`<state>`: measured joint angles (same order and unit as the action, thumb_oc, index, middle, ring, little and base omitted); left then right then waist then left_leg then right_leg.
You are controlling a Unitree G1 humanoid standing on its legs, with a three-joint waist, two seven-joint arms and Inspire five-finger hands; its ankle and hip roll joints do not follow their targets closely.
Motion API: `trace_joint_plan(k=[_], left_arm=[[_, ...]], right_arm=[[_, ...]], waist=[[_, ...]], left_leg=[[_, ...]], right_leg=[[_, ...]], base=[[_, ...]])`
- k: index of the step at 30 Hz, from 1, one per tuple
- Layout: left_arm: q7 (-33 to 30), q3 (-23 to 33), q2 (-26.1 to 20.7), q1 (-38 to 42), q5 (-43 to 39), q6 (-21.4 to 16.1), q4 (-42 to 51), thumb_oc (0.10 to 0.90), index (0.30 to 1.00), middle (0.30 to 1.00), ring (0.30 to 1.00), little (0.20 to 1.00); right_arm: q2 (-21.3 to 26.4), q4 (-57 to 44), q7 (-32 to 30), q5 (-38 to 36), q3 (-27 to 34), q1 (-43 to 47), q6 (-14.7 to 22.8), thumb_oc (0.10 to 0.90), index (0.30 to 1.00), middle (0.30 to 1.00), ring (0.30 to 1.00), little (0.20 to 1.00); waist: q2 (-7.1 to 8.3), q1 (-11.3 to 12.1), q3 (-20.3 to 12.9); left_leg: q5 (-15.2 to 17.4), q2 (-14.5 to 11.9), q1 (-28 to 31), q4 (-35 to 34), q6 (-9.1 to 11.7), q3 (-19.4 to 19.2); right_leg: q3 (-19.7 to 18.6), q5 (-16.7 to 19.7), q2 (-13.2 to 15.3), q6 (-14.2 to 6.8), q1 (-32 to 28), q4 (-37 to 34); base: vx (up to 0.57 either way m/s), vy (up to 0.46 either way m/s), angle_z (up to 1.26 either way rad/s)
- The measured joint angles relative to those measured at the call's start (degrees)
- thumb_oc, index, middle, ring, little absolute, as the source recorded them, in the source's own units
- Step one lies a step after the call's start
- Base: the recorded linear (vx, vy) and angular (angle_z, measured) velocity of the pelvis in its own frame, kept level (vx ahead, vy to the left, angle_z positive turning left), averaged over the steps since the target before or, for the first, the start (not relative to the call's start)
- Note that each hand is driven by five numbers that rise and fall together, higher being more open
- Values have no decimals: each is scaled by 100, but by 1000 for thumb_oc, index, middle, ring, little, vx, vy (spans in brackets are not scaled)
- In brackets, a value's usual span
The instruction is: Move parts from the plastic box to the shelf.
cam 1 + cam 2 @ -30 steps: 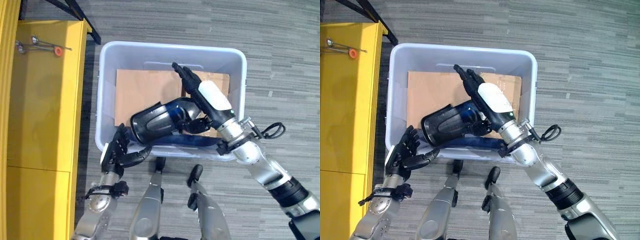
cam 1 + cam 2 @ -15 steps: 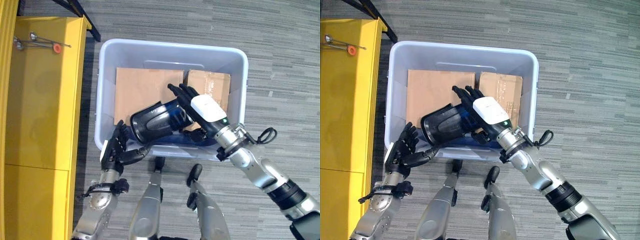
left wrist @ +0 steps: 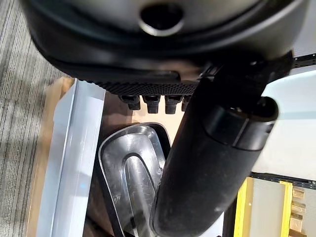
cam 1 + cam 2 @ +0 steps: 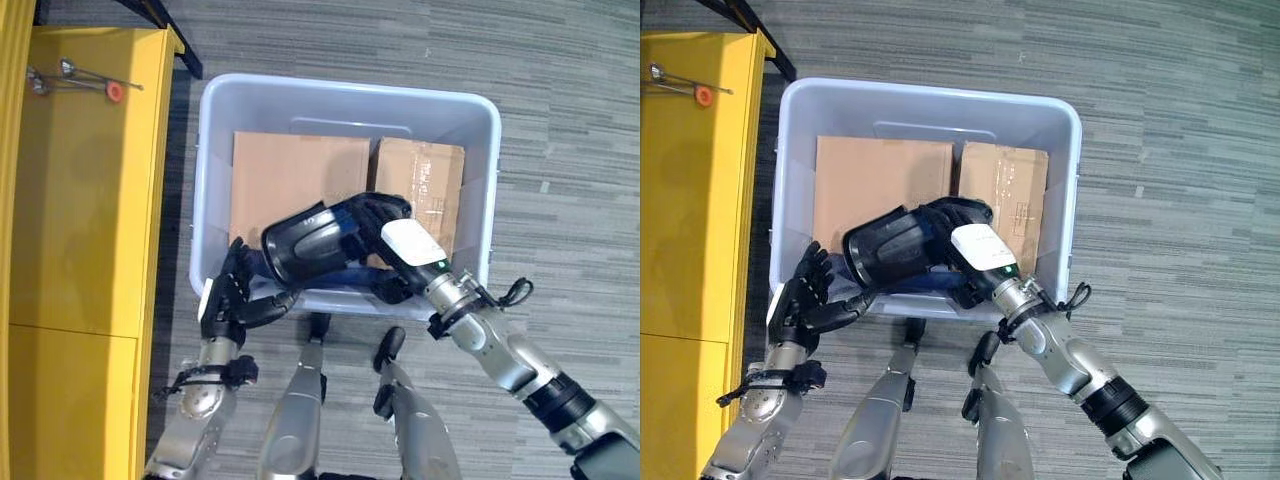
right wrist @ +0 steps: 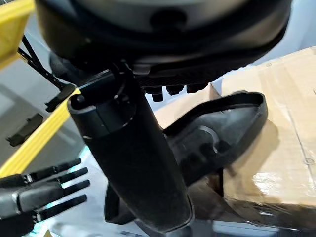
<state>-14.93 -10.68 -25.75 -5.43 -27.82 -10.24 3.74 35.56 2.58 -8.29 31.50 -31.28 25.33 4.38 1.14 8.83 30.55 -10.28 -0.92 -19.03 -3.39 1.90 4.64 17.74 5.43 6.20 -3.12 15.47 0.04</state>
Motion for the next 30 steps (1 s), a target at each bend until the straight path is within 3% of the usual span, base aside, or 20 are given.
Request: trace_joint_plan(k=[14, 30], left_arm=[[-115, -146, 3, 247, 5, -117, -122, 900, 1000, 1000, 1000, 1000], [-235, -266, 2, 487, 7, -254, -145, 900, 1000, 1000, 1000, 1000]], right_arm=[[-186, 640, -260, 810, -632, 605, -121, 900, 1000, 1000, 1000, 1000], [-422, 820, -344, 1137, -1147, 1149, -192, 900, 1000, 1000, 1000, 1000]], waist=[[-6, 103, 4], [-39, 235, 22]], left_leg=[[-3, 21, -298, 122, 5, 64], [137, 161, -866, 756, 78, 281]], right_leg=[[43, -20, 22, -1, 251, 91], [108, -744, 380, 108, 1163, 1754]], base=[[-28, 3, 2], [-42, 2, 7]])
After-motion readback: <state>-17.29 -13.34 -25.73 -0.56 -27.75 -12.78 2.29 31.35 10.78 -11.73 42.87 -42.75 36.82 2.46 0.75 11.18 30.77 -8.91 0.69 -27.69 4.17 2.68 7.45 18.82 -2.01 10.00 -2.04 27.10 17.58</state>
